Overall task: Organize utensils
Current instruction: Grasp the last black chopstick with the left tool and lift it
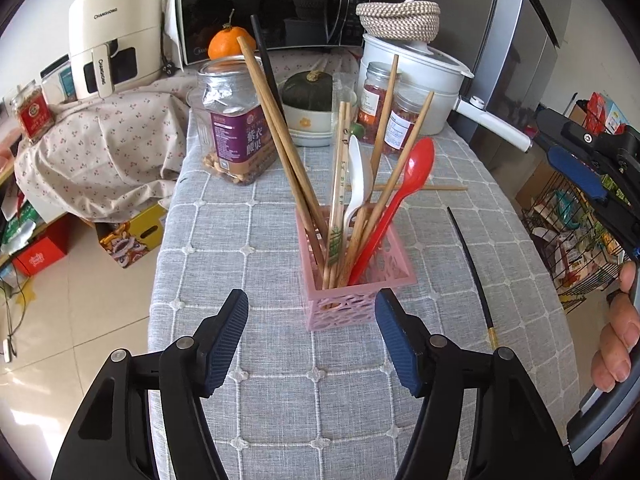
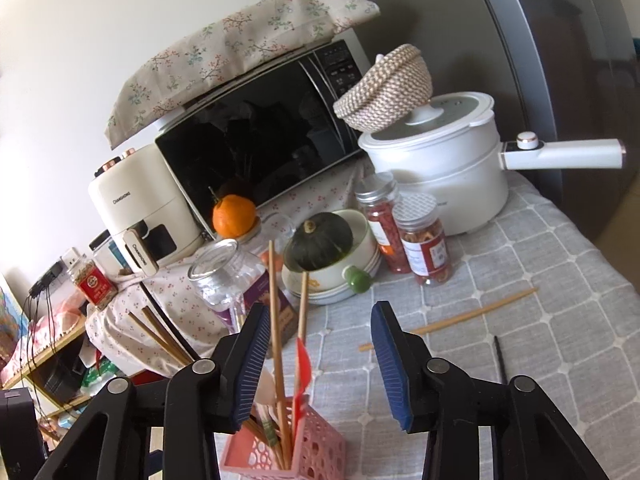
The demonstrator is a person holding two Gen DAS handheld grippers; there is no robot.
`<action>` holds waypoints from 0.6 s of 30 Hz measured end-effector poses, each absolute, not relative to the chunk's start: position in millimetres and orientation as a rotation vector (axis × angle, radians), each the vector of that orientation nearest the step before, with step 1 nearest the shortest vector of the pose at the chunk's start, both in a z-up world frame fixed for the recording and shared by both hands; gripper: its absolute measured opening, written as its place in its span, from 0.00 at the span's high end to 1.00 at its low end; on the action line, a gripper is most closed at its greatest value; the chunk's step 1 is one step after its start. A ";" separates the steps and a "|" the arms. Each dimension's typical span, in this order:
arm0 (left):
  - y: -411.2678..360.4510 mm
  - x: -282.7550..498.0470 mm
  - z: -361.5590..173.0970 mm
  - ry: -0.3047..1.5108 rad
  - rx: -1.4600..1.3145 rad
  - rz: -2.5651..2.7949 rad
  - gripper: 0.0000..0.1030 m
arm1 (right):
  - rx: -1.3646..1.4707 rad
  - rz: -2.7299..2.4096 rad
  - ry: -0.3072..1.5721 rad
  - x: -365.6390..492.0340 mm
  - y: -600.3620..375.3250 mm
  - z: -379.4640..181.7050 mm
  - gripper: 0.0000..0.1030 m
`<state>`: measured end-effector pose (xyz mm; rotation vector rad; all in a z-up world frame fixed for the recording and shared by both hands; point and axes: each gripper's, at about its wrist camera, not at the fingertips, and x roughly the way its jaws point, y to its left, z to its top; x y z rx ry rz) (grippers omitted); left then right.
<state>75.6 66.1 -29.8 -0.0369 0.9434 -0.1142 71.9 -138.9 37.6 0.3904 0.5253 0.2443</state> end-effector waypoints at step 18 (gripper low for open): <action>-52.2 70.8 -43.1 1.026 0.074 -0.263 0.30 | 0.312 0.116 0.808 58.3 -242.4 -0.9 0.26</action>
